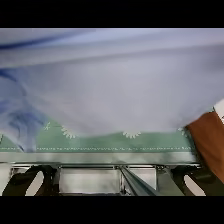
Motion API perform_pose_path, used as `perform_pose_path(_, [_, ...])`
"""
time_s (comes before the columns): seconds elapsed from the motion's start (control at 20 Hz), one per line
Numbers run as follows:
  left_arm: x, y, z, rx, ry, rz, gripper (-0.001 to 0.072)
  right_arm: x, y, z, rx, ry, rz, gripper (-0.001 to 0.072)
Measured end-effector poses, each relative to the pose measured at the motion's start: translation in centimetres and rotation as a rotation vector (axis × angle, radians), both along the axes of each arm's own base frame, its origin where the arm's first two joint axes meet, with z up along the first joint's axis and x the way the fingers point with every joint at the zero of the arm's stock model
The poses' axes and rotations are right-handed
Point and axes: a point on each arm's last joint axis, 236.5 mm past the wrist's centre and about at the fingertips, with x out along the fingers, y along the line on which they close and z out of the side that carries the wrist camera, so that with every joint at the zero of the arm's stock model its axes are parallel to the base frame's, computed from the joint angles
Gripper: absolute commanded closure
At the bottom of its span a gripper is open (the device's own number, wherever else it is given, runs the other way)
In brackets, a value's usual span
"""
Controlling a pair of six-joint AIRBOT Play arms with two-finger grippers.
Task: Fold the shirts.
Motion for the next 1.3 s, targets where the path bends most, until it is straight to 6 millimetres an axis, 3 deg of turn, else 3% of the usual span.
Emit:
perform_pose_path(0.1, [-0.3,0.4,-1.5,0.019,0.049,0.011,0.0685,-0.6,-0.3,-1.8,-0.013,0.059,-0.01,0.069])
perform_pose_path(0.2, [0.7,0.9,-3.8,0.025,0.13,0.021,0.0685,-0.4,-0.4,-4.0,-0.022,0.128,-0.015,0.069])
perform_pose_path(0.4, [5.5,1.0,-10.5,-0.009,0.329,0.022,0.0685,2.6,-0.7,-9.0,-0.035,0.268,-0.039,0.0692])
perform_pose_path(0.65, [14.2,0.7,-20.8,-0.077,0.581,0.012,0.0684,10.3,-0.8,-19.8,-0.096,0.551,-0.056,0.0692])
perform_pose_path(0.9, [24.5,0.9,-30.3,-0.185,0.731,0.067,0.0684,21.1,-2.5,-31.2,-0.071,0.758,-0.144,0.069])
perform_pose_path(1.1, [31.7,0.9,-35.8,-0.283,0.758,0.13,0.0684,28.7,-3.5,-37.1,0.129,0.792,-0.176,0.069])
perform_pose_path(1.2, [34.0,0.7,-37.8,-0.322,0.769,0.148,0.067,31.2,-3.1,-39.4,0.22,0.806,-0.165,0.0688])
perform_pose_path(1.25, [34.8,0.5,-38.6,-0.34,0.774,0.154,0.0535,32.3,-2.6,-40.5,0.269,0.813,-0.157,0.0586])
perform_pose_path(1.3, [35.5,0.2,-39.1,-0.359,0.774,0.158,0.0276,33.0,-2.1,-41.5,0.308,0.828,-0.148,0.0313])
